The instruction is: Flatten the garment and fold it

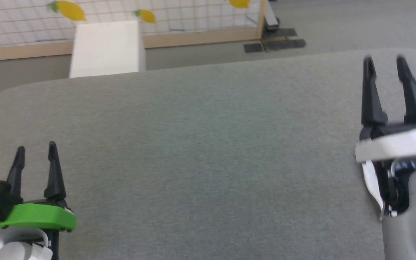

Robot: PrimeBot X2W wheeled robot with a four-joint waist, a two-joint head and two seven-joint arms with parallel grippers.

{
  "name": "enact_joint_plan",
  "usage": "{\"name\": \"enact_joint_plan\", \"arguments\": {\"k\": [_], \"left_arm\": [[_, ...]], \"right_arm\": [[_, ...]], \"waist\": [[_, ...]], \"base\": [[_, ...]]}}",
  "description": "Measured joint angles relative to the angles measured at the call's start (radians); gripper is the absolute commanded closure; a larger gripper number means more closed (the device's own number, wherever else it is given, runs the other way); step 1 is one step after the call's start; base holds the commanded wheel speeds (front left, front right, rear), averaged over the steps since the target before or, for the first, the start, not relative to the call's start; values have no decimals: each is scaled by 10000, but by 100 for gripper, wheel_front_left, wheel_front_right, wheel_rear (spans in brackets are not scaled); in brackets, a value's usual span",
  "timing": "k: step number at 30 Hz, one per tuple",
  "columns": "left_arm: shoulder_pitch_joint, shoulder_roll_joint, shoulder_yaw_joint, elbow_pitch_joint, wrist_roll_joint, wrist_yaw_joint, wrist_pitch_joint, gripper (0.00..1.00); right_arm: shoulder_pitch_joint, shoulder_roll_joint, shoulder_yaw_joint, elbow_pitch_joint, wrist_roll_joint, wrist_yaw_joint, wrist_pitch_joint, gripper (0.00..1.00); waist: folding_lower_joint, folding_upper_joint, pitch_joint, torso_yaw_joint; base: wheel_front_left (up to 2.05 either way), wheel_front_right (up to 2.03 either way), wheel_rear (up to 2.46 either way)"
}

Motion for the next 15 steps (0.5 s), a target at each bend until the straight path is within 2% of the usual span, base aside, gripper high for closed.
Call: {"name": "enact_joint_plan", "arguments": {"k": [8,15], "left_arm": [[-2,-203,-282,376,368,205,-58,0],[13,-347,-431,686,360,213,-58,0]], "right_arm": [[1627,23,-234,702,441,-2,-932,0],[2539,25,-291,878,408,-2,-1198,0]], "waist": [[0,0,-493,781],[0,0,-730,985]], "base": [[0,0,0],[0,0,0]]}}
